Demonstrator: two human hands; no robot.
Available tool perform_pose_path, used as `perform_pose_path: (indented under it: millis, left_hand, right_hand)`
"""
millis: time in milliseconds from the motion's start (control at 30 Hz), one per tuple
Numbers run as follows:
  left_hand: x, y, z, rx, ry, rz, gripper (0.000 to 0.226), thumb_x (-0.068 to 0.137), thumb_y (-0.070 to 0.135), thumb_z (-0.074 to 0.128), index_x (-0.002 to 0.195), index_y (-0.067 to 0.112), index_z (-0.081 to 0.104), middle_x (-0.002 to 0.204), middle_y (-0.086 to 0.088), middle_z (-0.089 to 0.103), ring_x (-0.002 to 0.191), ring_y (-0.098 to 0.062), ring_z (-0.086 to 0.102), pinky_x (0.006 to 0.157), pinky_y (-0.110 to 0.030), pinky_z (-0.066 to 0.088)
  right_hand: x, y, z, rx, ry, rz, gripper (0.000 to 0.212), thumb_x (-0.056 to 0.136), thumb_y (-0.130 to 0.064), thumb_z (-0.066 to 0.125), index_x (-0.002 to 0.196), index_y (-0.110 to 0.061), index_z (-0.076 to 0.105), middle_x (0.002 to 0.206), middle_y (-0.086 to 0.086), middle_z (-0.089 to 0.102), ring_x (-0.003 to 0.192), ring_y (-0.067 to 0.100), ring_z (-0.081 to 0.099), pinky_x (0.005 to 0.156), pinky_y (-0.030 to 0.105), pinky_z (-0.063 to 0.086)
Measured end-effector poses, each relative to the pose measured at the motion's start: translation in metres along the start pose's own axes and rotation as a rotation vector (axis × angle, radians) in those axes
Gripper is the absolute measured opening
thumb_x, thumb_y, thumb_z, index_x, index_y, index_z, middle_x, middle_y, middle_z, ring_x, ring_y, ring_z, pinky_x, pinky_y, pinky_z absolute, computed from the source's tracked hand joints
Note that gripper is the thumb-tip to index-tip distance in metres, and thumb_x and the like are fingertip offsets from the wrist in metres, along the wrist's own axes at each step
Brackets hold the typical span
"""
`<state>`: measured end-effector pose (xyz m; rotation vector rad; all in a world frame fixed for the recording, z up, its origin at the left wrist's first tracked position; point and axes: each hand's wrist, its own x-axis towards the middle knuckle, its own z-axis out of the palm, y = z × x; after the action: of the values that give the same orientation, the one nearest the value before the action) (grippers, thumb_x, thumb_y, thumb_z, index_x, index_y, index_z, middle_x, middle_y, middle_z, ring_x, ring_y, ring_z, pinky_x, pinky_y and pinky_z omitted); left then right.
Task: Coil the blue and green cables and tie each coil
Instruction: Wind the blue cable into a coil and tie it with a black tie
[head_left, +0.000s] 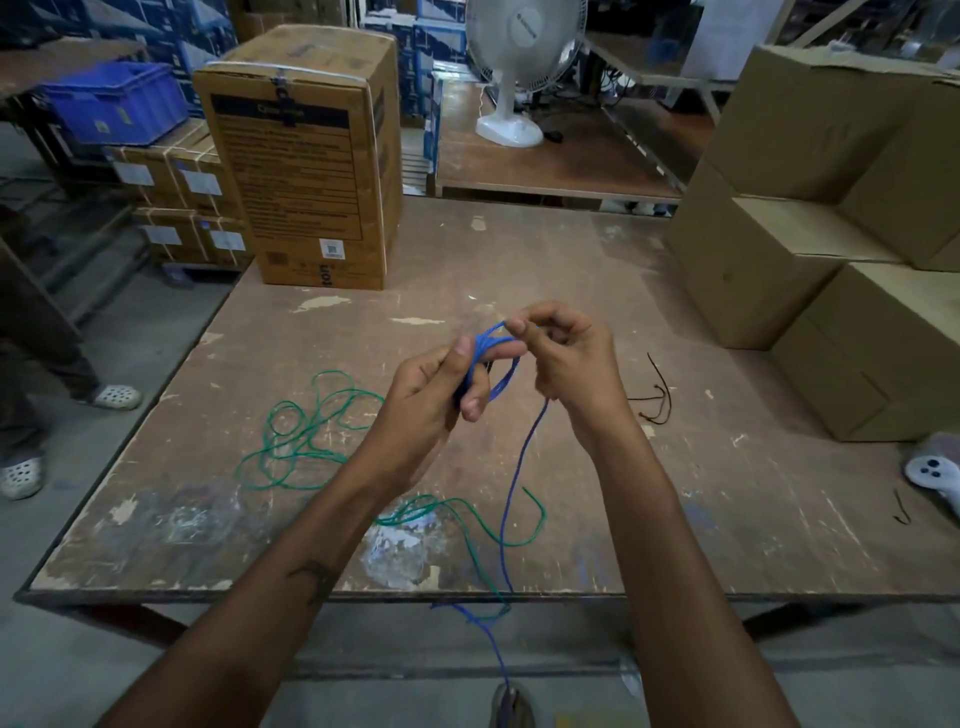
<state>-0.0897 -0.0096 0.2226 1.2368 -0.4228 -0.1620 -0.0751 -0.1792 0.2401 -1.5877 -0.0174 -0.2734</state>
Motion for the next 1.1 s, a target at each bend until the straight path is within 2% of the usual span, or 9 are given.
perform_pose_path:
  millis: [233,300,400,500,600,700,833,933,1100]
  left_hand:
    - [0.021,0.017,0.017,-0.215,0.093,0.106,0.047,0.111,0.033,0.042,0.133,-0.004,0.062,0.075,0.002,0.061,0.064,-0.011,0.049,0.05,-0.03,0.045]
    - [0.028,0.019,0.018,-0.181,0.13,0.149,0.04,0.113,0.027,0.037,0.136,0.004,0.06,0.095,-0.003,0.075,0.07,-0.013,0.051,0.067,-0.03,0.052]
    - [0.044,0.02,0.007,0.102,0.179,0.261,0.033,0.115,0.02,0.035,0.13,0.016,0.064,0.108,-0.006,0.079,0.081,-0.015,0.059,0.086,-0.025,0.05]
    - [0.058,0.011,-0.012,0.53,0.156,0.324,0.035,0.115,0.021,0.039,0.116,0.014,0.074,0.092,0.0,0.075,0.104,-0.021,0.069,0.091,-0.034,0.053]
    - [0.056,-0.003,-0.019,0.89,0.031,0.386,0.031,0.113,0.023,0.044,0.114,0.009,0.072,0.098,0.004,0.073,0.083,-0.014,0.064,0.083,-0.033,0.054]
    - [0.047,-0.008,-0.023,1.019,0.008,0.453,0.033,0.111,0.016,0.046,0.089,0.007,0.068,0.083,0.006,0.06,0.076,-0.011,0.053,0.077,-0.021,0.043]
    - [0.043,-0.008,-0.053,1.028,0.042,0.299,0.044,0.112,0.03,0.043,0.074,0.019,0.063,0.07,0.005,0.062,0.068,-0.009,0.057,0.069,-0.03,0.043]
    - [0.031,-0.011,-0.062,0.893,-0.025,0.152,0.05,0.113,0.038,0.036,0.082,0.02,0.071,0.066,0.007,0.057,0.066,-0.012,0.058,0.069,-0.034,0.044]
    - [0.004,-0.004,-0.03,0.603,-0.112,0.134,0.046,0.115,0.024,0.036,0.086,0.03,0.072,0.075,0.002,0.068,0.07,-0.031,0.061,0.071,-0.036,0.046]
  right_hand:
    - [-0.041,0.048,0.029,0.006,-0.122,-0.016,0.025,0.115,-0.022,0.044,0.129,-0.021,0.065,0.074,0.003,0.052,0.045,0.017,0.042,0.042,0.031,0.045]
    - [-0.062,0.051,0.037,-0.128,-0.155,-0.022,0.028,0.115,-0.024,0.043,0.13,-0.034,0.064,0.071,-0.002,0.055,0.045,0.017,0.046,0.046,0.033,0.045]
    - [-0.091,0.046,0.038,-0.21,-0.137,-0.052,0.025,0.115,-0.029,0.043,0.123,-0.037,0.065,0.061,-0.004,0.04,0.049,0.014,0.036,0.052,0.033,0.033]
    - [-0.108,0.024,0.028,-0.094,-0.132,0.002,0.022,0.113,-0.034,0.047,0.125,-0.033,0.066,0.064,-0.007,0.032,0.055,0.013,0.03,0.053,0.031,0.028]
    - [-0.105,0.003,0.016,0.036,-0.217,0.067,0.022,0.104,-0.034,0.054,0.12,-0.036,0.069,0.064,-0.009,0.046,0.05,0.011,0.039,0.051,0.029,0.037]
    - [-0.092,-0.016,-0.001,0.126,-0.264,0.075,0.017,0.1,-0.025,0.06,0.112,-0.017,0.069,0.062,-0.005,0.055,0.045,0.014,0.051,0.059,0.04,0.051]
    - [-0.073,-0.046,-0.024,0.229,-0.135,-0.006,0.014,0.093,-0.035,0.07,0.089,-0.021,0.069,0.063,-0.005,0.055,0.044,0.01,0.046,0.042,0.025,0.043]
    - [-0.046,-0.065,-0.034,0.301,-0.029,-0.091,0.02,0.104,-0.031,0.057,0.096,-0.016,0.066,0.067,-0.007,0.048,0.043,0.003,0.025,0.041,0.019,0.017]
    - [0.018,-0.049,-0.023,0.219,0.192,-0.051,0.027,0.115,-0.026,0.045,0.097,-0.017,0.063,0.066,-0.007,0.045,0.044,0.003,0.021,0.042,0.018,0.015]
